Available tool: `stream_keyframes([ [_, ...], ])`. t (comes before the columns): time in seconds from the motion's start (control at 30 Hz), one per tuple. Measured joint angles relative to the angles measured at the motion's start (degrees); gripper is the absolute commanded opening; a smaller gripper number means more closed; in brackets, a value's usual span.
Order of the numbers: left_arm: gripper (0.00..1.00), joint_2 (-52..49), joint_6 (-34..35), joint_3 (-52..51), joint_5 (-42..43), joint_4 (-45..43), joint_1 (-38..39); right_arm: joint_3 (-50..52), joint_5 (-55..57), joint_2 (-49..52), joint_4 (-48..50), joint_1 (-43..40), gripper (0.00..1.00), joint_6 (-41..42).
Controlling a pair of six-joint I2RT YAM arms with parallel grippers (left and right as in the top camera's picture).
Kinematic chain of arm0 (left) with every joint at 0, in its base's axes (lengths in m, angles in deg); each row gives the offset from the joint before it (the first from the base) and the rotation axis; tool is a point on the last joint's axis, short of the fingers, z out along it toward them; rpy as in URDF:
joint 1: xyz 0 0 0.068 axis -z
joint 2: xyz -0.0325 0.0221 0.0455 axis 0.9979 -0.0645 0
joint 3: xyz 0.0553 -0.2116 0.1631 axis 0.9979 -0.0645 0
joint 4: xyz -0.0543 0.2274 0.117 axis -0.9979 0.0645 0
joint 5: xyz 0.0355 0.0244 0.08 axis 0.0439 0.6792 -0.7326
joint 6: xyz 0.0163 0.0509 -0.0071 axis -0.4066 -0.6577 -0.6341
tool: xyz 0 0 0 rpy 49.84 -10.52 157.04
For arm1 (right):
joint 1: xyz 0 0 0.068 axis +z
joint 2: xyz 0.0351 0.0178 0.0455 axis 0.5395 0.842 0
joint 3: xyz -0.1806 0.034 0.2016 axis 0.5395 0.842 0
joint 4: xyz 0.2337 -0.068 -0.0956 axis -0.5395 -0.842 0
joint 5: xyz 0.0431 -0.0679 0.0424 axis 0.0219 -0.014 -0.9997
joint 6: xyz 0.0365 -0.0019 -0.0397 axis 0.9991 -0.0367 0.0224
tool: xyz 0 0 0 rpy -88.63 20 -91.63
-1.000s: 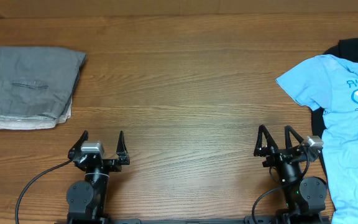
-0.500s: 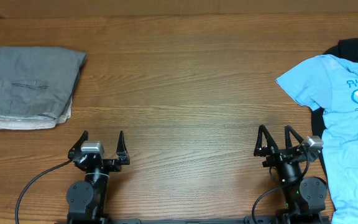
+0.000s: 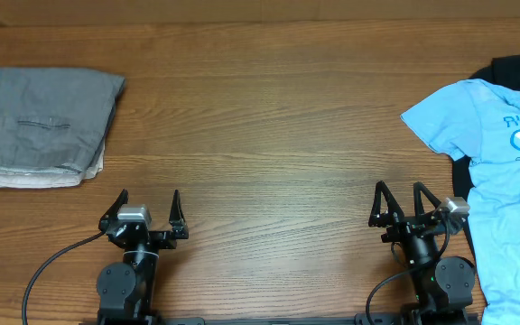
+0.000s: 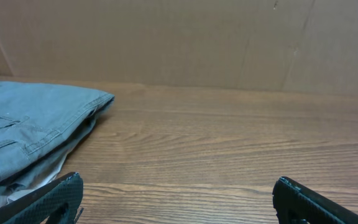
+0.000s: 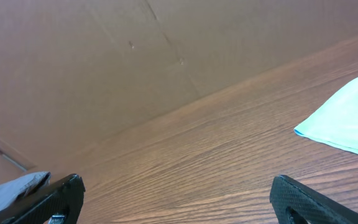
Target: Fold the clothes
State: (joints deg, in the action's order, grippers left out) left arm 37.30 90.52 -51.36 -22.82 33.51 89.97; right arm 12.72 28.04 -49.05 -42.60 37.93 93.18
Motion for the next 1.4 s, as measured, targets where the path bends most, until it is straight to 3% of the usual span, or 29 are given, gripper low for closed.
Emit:
stream_keyframes([
  [1.4,1.0,0.0,0.0,0.0,0.0,0.0,0.0,0.0,-0.1,0.0,0.2,0.0,1.0,0.8],
])
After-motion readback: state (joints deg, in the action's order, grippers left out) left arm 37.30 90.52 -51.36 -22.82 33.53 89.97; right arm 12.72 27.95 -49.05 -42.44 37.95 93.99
